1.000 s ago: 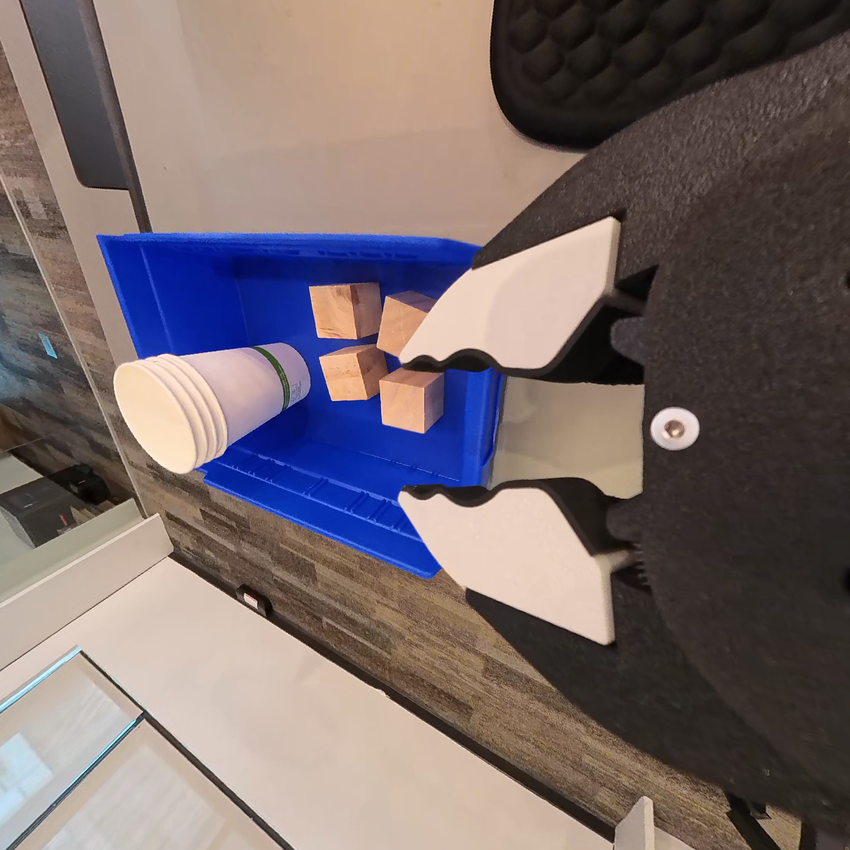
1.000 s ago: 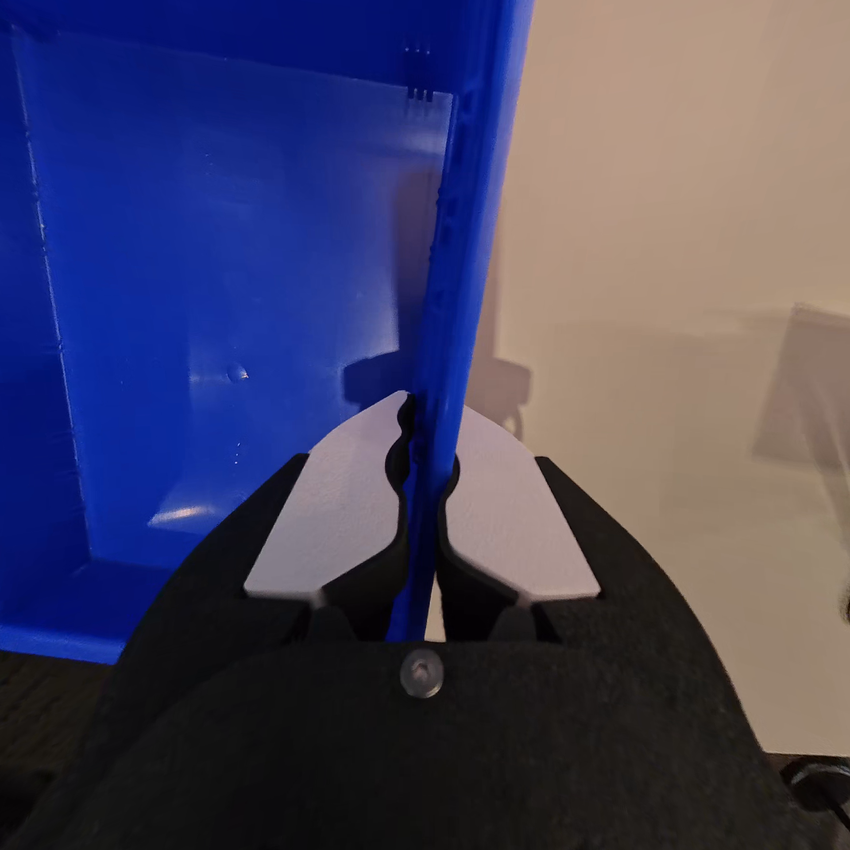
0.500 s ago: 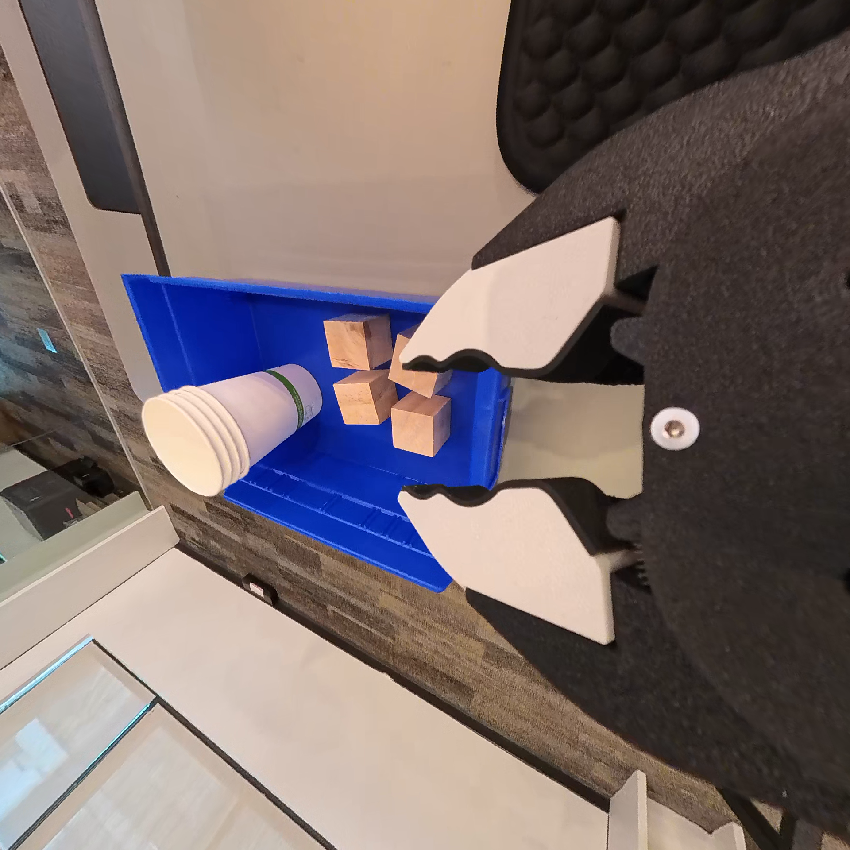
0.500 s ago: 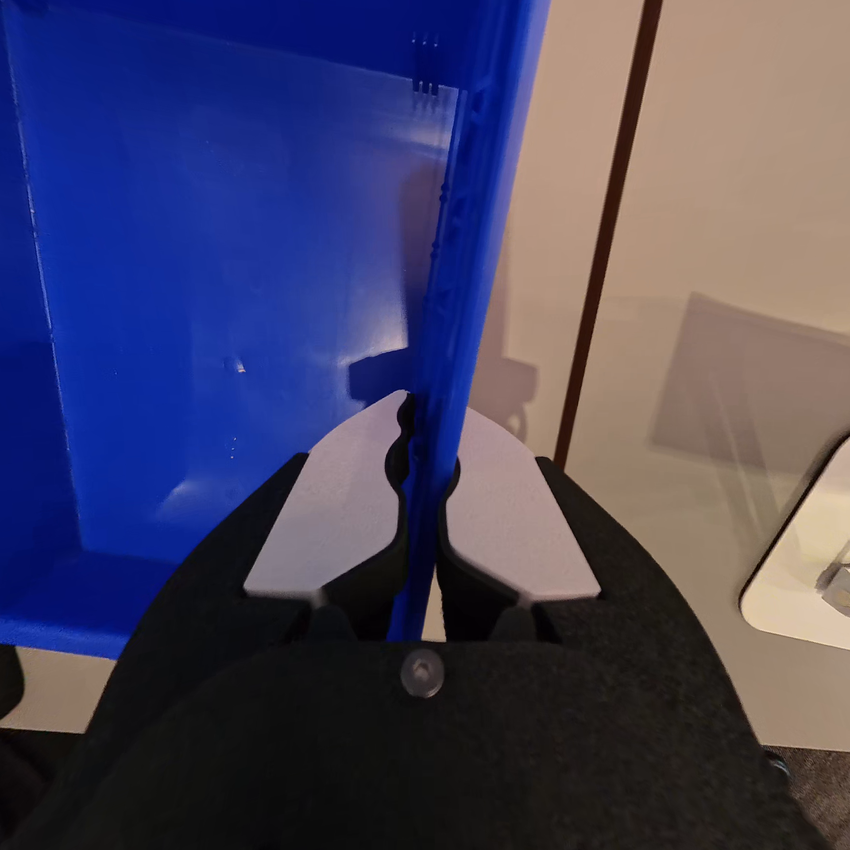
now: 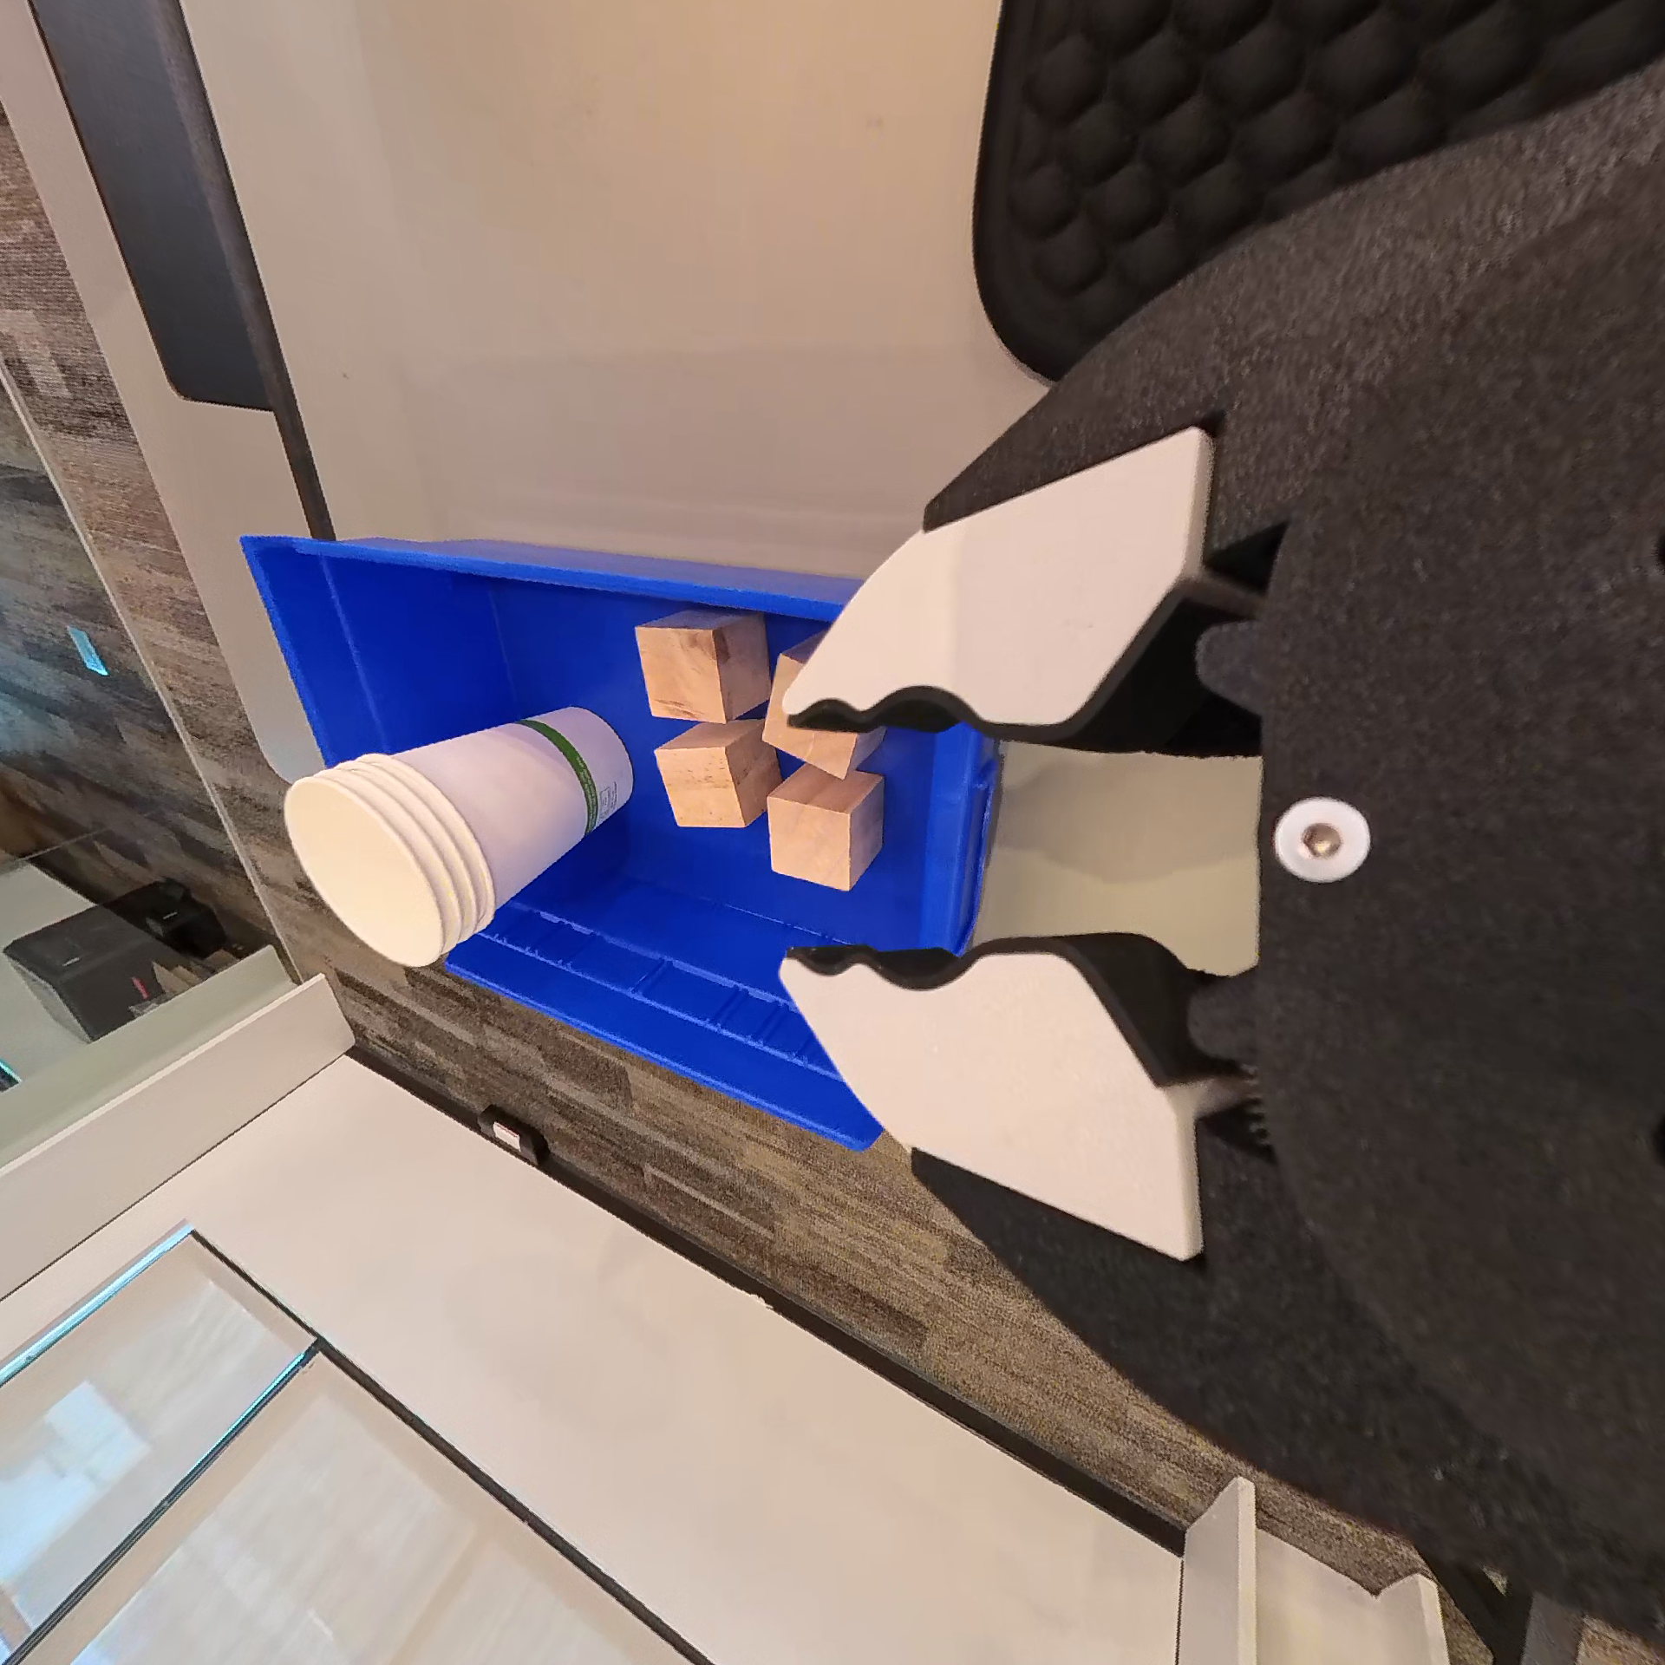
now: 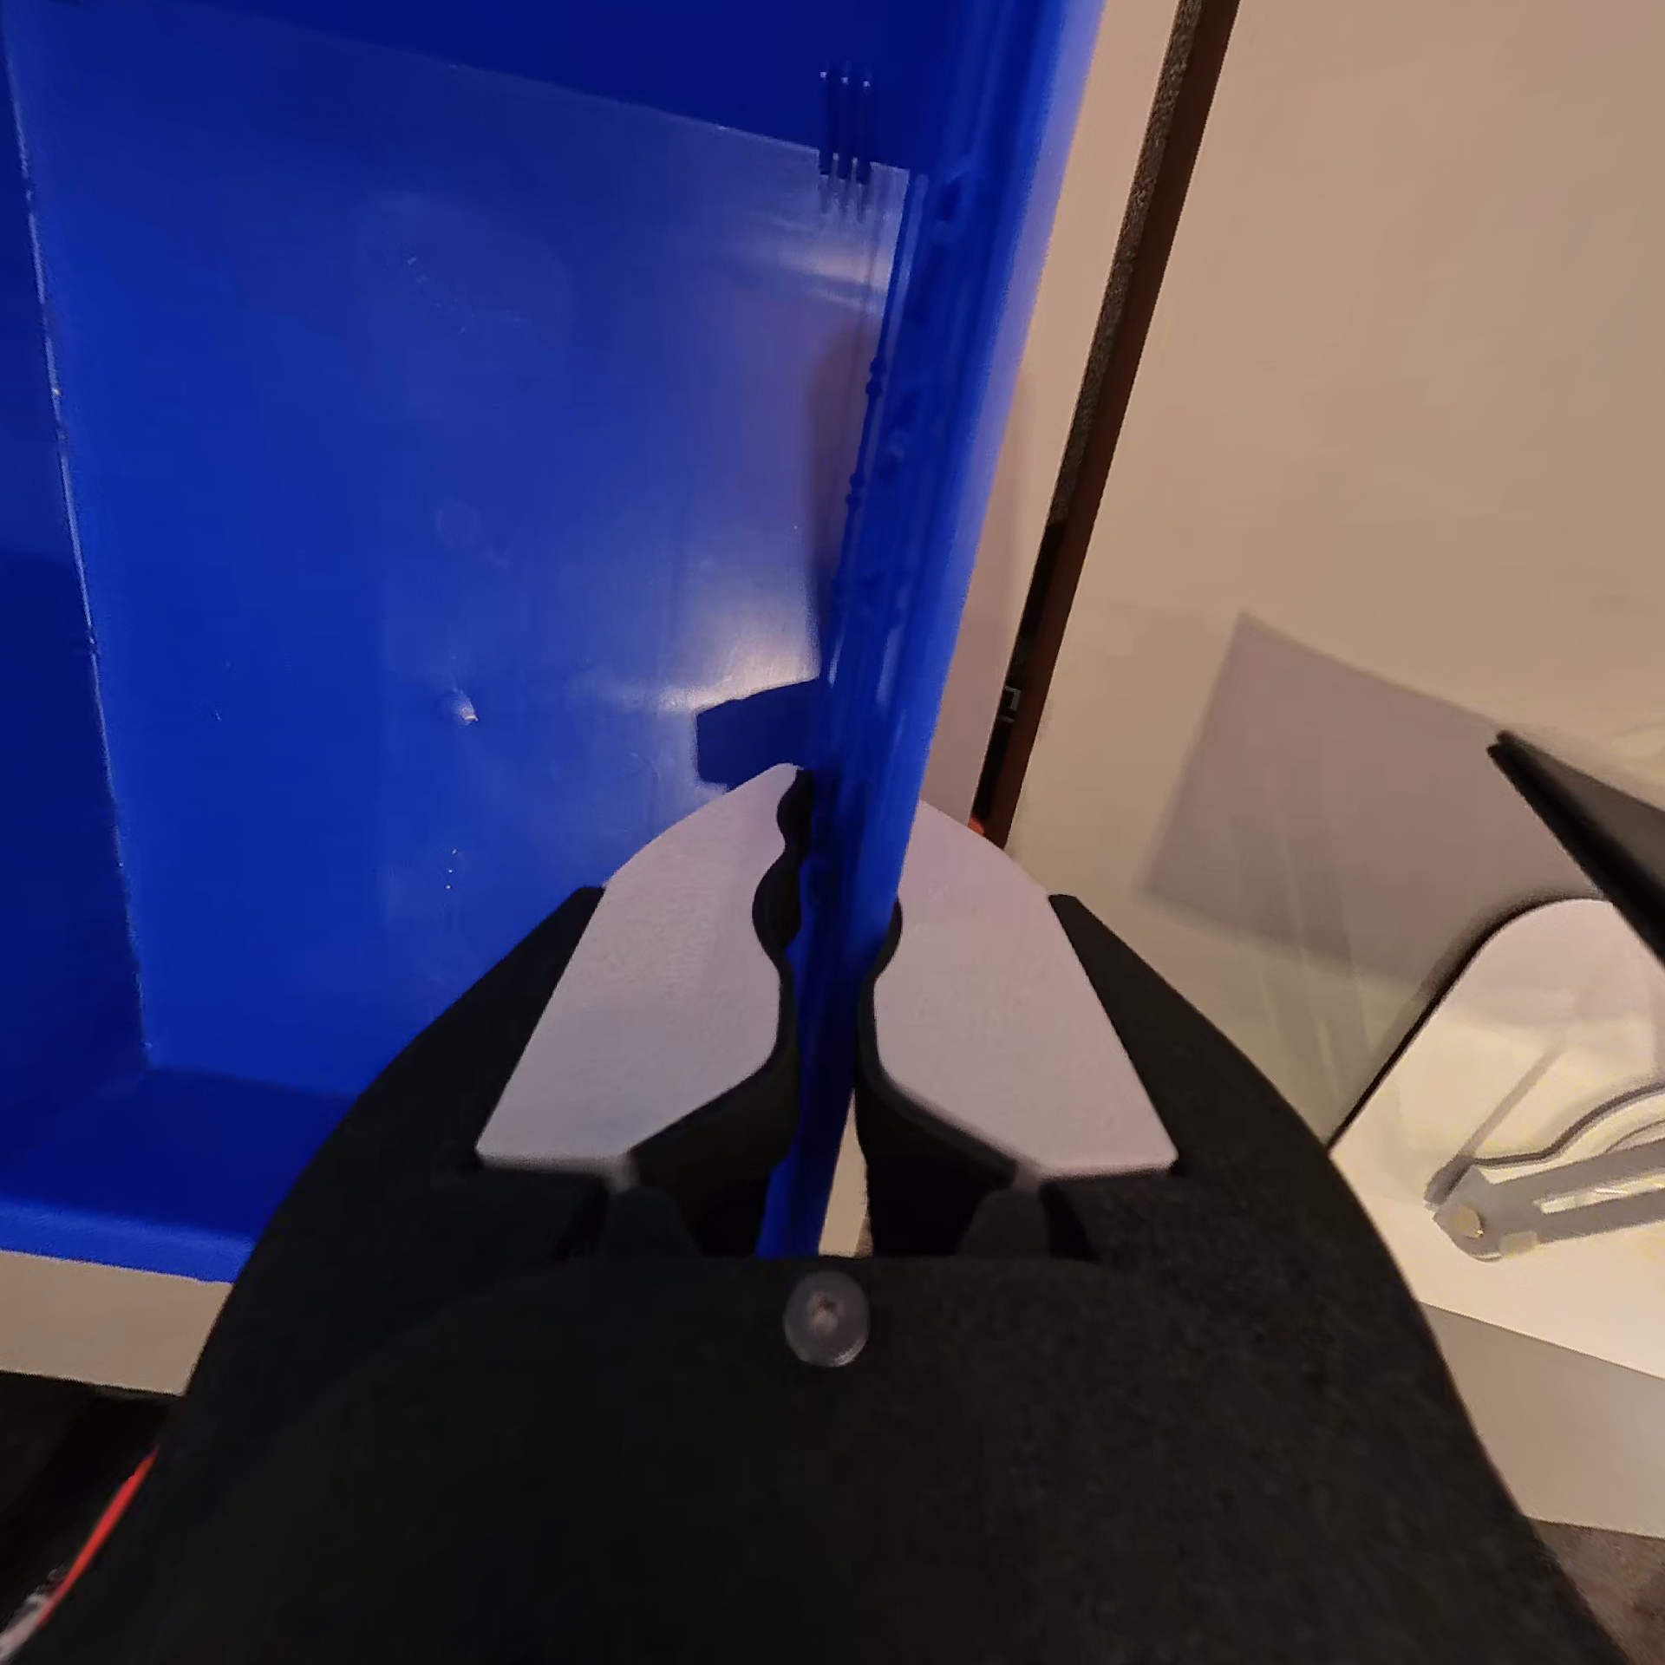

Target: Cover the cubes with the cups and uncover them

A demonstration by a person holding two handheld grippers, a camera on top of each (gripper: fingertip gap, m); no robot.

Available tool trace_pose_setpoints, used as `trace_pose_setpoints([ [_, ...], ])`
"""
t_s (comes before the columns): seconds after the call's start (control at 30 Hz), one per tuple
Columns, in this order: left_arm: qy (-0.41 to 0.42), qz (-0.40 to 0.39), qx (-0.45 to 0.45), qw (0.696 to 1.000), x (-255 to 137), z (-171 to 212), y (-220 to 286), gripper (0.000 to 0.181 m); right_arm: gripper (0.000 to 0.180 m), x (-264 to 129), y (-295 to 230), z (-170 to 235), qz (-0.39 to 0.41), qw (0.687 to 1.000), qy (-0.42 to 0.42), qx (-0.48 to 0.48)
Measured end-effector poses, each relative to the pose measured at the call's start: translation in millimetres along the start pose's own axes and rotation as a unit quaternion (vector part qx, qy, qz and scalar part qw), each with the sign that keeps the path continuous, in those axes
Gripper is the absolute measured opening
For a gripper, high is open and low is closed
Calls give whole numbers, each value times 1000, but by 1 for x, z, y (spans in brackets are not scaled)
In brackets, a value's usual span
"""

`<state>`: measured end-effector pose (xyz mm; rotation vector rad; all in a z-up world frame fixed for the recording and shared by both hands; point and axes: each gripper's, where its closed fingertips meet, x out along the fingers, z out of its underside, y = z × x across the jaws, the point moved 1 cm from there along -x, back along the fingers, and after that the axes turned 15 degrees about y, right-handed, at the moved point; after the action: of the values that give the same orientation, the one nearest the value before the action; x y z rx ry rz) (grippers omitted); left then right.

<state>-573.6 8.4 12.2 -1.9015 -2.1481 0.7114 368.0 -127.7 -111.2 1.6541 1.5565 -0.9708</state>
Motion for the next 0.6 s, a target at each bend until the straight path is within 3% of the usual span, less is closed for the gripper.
trace_pose_setpoints([
  [0.2, -2, 8, -8, 1000, 0, 6, 7, 45, 9, 0, 1, 0, -4, 1000, 6, -15],
  [0.37, -6, -7, 36, 999, 5, 2, 3, 47, 32, -5, 7, 0, 61, 992, 20, -110],
  [0.6, -7, 0, 43, 999, 14, 7, 6, 48, 56, -62, -16, -63, 173, 957, 161, -168],
])
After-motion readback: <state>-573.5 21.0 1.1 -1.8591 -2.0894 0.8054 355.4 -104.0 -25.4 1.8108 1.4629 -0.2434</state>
